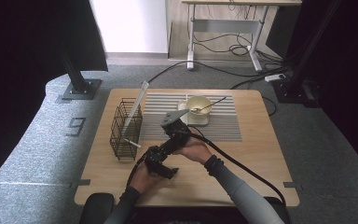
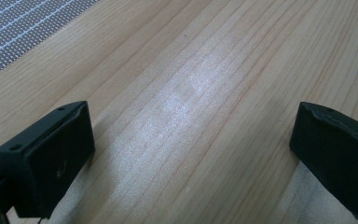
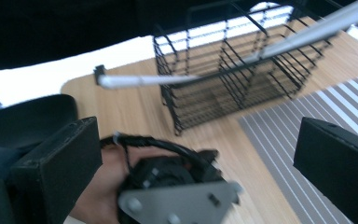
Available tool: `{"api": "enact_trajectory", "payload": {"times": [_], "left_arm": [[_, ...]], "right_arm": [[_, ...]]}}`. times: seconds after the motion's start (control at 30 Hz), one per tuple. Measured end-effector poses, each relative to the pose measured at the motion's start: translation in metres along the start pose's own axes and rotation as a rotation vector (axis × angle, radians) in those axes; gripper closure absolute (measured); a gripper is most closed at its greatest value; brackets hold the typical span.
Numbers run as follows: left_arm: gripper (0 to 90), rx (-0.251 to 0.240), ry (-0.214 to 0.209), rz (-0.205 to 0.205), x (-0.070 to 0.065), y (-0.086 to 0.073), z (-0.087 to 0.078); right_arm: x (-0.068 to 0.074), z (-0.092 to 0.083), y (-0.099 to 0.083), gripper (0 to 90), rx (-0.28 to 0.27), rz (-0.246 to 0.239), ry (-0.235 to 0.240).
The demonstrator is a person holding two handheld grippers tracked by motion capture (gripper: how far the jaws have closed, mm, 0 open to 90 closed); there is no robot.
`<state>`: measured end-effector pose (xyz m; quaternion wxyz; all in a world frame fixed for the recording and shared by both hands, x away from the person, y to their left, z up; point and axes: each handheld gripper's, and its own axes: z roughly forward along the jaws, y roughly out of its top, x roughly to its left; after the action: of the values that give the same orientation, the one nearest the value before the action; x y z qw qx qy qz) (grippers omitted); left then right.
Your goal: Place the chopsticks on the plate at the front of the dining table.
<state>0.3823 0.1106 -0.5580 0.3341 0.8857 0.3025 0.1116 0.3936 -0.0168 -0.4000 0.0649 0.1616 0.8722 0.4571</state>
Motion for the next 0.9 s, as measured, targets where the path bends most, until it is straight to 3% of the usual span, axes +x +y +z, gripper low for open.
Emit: {"api": "enact_trajectory", "payload": {"times": [0.47, 0.73, 0.9], "left_arm": [[0.0, 0.0, 0.001, -0.001, 0.0, 0.0, 0.0], [0.0, -0.001, 0.001, 0.001, 0.0, 0.0, 0.0], [0.0, -0.001, 0.001, 0.0, 0.0, 0.0, 0.0]], "right_arm": [[0.018, 0.027, 0.018, 4.1, 0.032, -0.049, 0.033], [0.021, 0.04, 0.025, 17.0, 0.051, -0.079, -0.002], [0.015, 0.041, 0.024, 30.5, 0.056, -0.047, 0.005]]}}
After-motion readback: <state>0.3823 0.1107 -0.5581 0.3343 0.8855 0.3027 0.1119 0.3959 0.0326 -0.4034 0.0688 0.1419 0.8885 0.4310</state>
